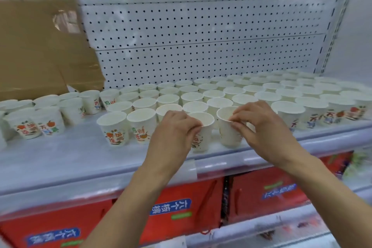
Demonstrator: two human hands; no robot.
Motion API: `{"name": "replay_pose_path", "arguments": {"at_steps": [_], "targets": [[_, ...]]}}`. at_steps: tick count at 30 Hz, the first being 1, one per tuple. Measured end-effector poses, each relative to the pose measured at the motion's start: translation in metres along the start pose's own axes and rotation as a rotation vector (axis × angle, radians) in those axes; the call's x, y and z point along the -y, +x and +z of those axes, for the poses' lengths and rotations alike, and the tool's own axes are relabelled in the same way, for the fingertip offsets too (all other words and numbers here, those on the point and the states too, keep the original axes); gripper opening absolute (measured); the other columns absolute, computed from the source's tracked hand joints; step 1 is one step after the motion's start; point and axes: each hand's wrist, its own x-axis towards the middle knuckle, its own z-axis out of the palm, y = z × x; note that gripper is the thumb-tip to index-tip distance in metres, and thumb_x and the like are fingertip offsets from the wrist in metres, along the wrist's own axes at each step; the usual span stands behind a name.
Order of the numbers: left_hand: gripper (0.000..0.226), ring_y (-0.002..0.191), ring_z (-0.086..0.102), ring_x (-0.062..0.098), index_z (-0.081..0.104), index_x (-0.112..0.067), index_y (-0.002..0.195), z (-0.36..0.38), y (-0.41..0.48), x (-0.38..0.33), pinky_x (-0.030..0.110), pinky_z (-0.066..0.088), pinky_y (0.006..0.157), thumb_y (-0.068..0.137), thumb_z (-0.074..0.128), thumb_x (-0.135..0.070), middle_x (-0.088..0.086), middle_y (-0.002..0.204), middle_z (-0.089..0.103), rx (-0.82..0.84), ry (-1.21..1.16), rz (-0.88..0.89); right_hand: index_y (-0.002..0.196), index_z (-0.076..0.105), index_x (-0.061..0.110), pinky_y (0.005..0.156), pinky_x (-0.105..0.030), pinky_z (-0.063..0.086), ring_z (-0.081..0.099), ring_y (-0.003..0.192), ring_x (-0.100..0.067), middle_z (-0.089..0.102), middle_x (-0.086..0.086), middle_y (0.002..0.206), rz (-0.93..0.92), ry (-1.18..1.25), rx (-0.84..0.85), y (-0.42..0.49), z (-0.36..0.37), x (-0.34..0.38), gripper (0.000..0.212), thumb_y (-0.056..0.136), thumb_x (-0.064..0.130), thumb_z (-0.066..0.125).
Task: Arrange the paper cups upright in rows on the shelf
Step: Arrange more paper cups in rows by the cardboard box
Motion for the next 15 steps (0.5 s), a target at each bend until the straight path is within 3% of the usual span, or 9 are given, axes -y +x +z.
{"name": "replay_pose_path", "arguments": {"at_steps": [2,10,12,15], "targets": [[0.016,0.089,0.057,0.025,0.075,-0.016,0.093,0.005,-0.002,-0.003,0.042,0.049,0.074,0.085,0.064,-0.025,-0.001,0.084,0.067,-0.007,0.014,-0.017,0.084,0.074,0.011,0.07,-0.043,0.052,0.056,0.085,-0.032,0.068,-0.004,0.086,-0.017,-0.001,0.011,-0.002,0.001,-0.005,0.007,0.078,0.008,0.077],[0.024,0.08,0.053,0.02,0.078,-0.025,0.087,0.016,0.008,-0.022,0.042,0.05,0.064,0.081,0.061,-0.042,-0.01,0.071,0.066,-0.079,0.051,-0.007,0.086,0.075,0.015,0.067,-0.045,0.052,0.058,0.082,-0.032,0.068,-0.001,0.084,-0.042,-0.011,0.017,-0.003,0.006,-0.015,0.012,0.081,0.022,0.068],[0.031,0.084,0.054,0.019,0.077,-0.026,0.091,0.018,0.01,-0.022,0.043,0.05,0.068,0.081,0.058,-0.048,-0.011,0.075,0.068,-0.085,0.058,-0.026,0.088,0.075,0.016,0.068,-0.045,0.052,0.059,0.084,-0.031,0.068,0.0,0.085,-0.035,-0.013,0.024,-0.003,0.006,-0.014,0.014,0.081,0.024,0.067],[0.044,0.101,0.052,0.015,0.071,-0.027,0.11,0.016,0.008,-0.023,0.033,0.045,0.086,0.08,0.056,-0.055,-0.009,0.1,0.067,-0.104,0.02,-0.091,0.095,0.075,0.018,0.07,-0.045,0.051,0.06,0.088,-0.031,0.069,0.001,0.091,-0.028,-0.031,0.009,-0.003,0.002,-0.013,0.023,0.08,0.03,0.064]]}}
